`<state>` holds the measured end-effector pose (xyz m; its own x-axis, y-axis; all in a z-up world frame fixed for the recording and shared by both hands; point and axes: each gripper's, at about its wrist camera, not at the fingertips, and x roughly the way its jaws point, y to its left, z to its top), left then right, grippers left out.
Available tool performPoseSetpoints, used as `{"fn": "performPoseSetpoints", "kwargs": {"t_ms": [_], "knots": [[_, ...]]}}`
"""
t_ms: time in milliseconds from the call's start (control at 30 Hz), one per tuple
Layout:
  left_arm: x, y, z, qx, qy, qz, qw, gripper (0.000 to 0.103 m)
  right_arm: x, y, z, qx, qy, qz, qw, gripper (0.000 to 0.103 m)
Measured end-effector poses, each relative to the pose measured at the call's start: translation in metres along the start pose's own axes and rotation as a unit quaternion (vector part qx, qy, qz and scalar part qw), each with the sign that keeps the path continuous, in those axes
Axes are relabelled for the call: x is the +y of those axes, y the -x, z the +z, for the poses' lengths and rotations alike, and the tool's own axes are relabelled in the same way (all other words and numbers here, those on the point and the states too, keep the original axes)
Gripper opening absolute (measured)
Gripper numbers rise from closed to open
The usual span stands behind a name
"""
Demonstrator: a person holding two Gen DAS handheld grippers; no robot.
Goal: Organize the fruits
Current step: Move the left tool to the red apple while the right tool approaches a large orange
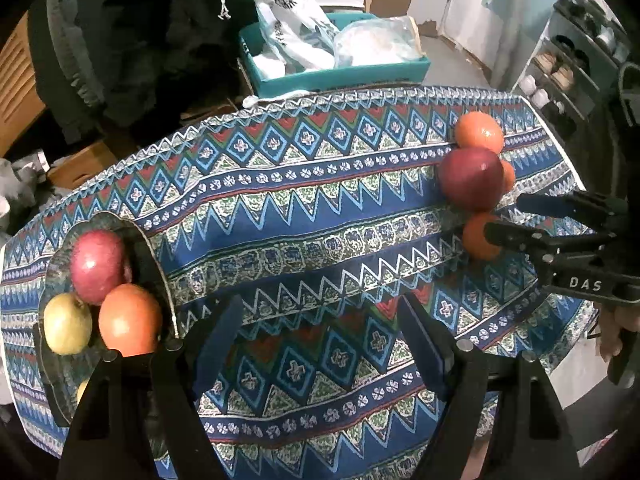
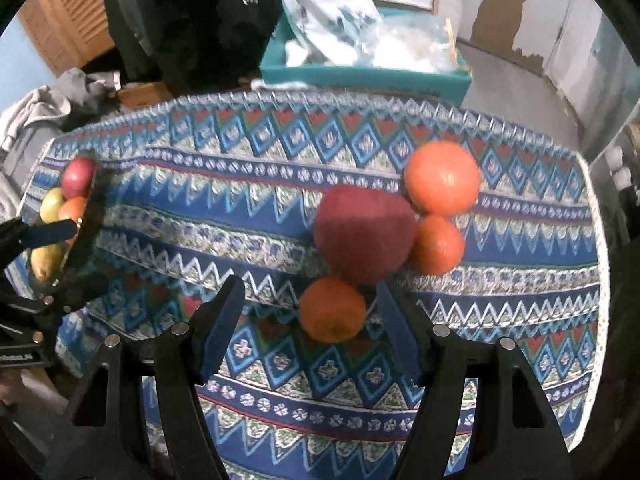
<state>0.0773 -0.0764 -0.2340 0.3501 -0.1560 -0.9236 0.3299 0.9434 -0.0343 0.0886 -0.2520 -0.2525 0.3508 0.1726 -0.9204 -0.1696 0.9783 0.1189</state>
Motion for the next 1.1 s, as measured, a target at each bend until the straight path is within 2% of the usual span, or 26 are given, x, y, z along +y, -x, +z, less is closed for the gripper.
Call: {"fn": "performPoseSetpoints", "kwargs": {"t_ms": [167,400,533,633,800,1100], "knots": [[-0.002,-0.013,0.001,0.009,-0.004,0.002,0.9999,0.081,-0.011,-0.024,-0.007,0.029,-0.011,0.003,1.0,0.069],[-0.003,-0.03,0.004,0.025,0.003,-0.006,0.9997,0.081,-0.016,-0.043,-0.012,0.039,-0.013,0.012,0.999,0.069],[-0.006,-0.035,0.008,0.029,0.004,-0.008,0.9995,0.081,-0.012,-0.052,-0.013,0.047,-0.003,0.017,0.999,0.05],[-0.008,-0.038,0.012,0.031,0.008,-0.014,0.9994,0.081,-0.009,-0.054,-0.012,0.047,0.002,0.017,0.999,0.047],[-0.019,-0.039,0.024,0.033,0.015,-0.032,0.9988,0.081,-0.019,-0.041,-0.014,0.04,-0.006,0.017,0.999,0.046],[-0.052,-0.047,0.054,0.034,0.014,-0.066,0.9971,0.081,-0.059,0.004,-0.015,-0.006,-0.039,-0.008,0.999,0.046]]}}
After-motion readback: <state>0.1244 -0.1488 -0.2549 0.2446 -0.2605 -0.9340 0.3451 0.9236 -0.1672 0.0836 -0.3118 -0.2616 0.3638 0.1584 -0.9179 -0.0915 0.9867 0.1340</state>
